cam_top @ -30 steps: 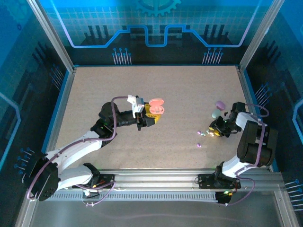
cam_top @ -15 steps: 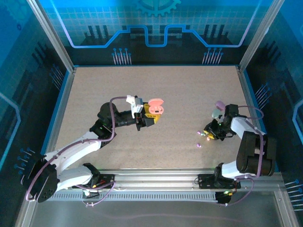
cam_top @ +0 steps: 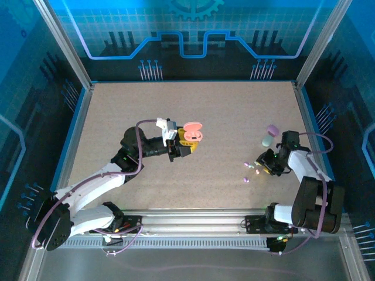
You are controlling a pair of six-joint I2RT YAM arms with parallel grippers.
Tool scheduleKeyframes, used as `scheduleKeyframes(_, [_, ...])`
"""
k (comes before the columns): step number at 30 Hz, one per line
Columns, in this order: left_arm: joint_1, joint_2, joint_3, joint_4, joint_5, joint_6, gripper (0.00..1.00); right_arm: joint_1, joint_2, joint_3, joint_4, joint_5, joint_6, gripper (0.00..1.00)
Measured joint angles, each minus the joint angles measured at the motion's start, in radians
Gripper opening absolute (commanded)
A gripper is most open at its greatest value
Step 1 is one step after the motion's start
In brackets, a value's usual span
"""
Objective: Insert wireless bluetooth earbuds into charging case
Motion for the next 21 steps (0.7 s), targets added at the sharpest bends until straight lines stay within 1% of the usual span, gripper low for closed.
scheduleKeyframes(3, [0.000, 0.000, 0.000, 0.000, 0.000, 0.000, 0.26, 0.004, 0.005, -0.010, 0.001, 0.007, 0.002, 0.39])
scheduleKeyframes(9, [0.000, 0.000, 0.000, 0.000, 0.000, 0.000, 0.26, 0.026, 0.074, -0.007, 0.005, 0.010, -0.003, 0.35])
scheduleKeyframes(15, [0.000, -0.001, 0.000, 0.000, -0.003, 0.000, 0.26, 0.063, 0.113, 0.014, -0.006, 0.041, -0.006, 0.35])
scheduleKeyframes(21, [0.000, -0.001, 0.000, 0.000, -0.003, 0.000, 0.26, 0.082, 0.133, 0.034, -0.027, 0.074, -0.021, 0.31])
